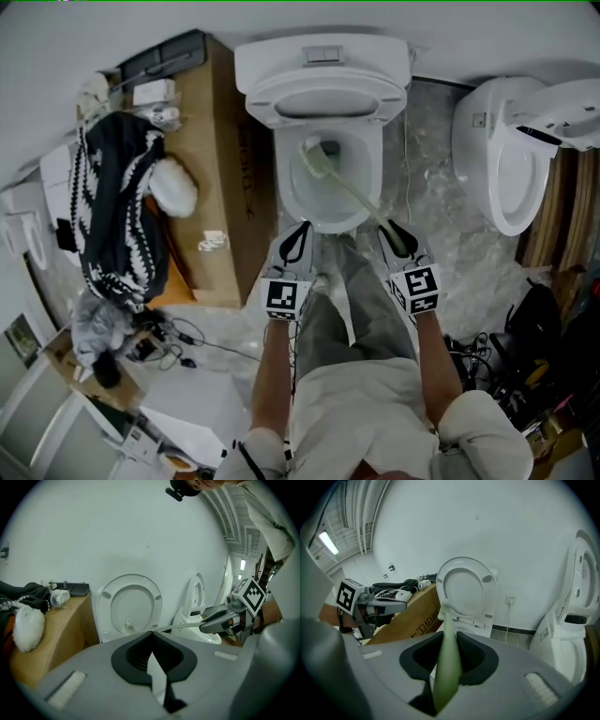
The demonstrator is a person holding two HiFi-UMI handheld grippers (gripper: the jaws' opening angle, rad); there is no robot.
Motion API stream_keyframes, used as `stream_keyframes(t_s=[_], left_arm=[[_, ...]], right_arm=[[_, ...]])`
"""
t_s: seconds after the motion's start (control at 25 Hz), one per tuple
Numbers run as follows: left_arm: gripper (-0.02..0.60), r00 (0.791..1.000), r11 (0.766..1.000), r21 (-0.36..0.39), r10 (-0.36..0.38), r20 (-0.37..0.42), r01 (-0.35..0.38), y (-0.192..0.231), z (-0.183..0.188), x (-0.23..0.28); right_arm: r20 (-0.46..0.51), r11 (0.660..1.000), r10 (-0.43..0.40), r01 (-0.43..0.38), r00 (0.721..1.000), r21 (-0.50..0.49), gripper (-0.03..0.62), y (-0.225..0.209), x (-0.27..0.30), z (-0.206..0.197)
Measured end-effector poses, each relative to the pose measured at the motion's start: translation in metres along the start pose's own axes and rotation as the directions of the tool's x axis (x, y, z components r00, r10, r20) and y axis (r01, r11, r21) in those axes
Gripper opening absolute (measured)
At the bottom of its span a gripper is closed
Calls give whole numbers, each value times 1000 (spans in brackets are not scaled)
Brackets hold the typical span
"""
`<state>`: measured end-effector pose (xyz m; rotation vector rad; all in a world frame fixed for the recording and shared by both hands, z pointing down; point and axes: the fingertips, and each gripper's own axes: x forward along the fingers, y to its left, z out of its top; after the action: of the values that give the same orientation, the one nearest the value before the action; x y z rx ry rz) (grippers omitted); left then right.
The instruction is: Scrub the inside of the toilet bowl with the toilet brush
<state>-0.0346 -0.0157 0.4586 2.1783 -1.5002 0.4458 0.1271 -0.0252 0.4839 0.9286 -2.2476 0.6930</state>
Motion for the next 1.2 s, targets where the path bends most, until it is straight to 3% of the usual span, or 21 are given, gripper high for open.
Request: stream_keyframes(t_s=[0.44,1.2], left_arm=[[20,1000,998,-56,15,-26,-16,17,-51,15],[20,991,994,-74,-93,-101,86,30,-130,40]], right_arm=[[-109,1000,-13,14,994,9,92,-4,61,-55],[-225,994,-54,75,973,84,92,4,139,-135]])
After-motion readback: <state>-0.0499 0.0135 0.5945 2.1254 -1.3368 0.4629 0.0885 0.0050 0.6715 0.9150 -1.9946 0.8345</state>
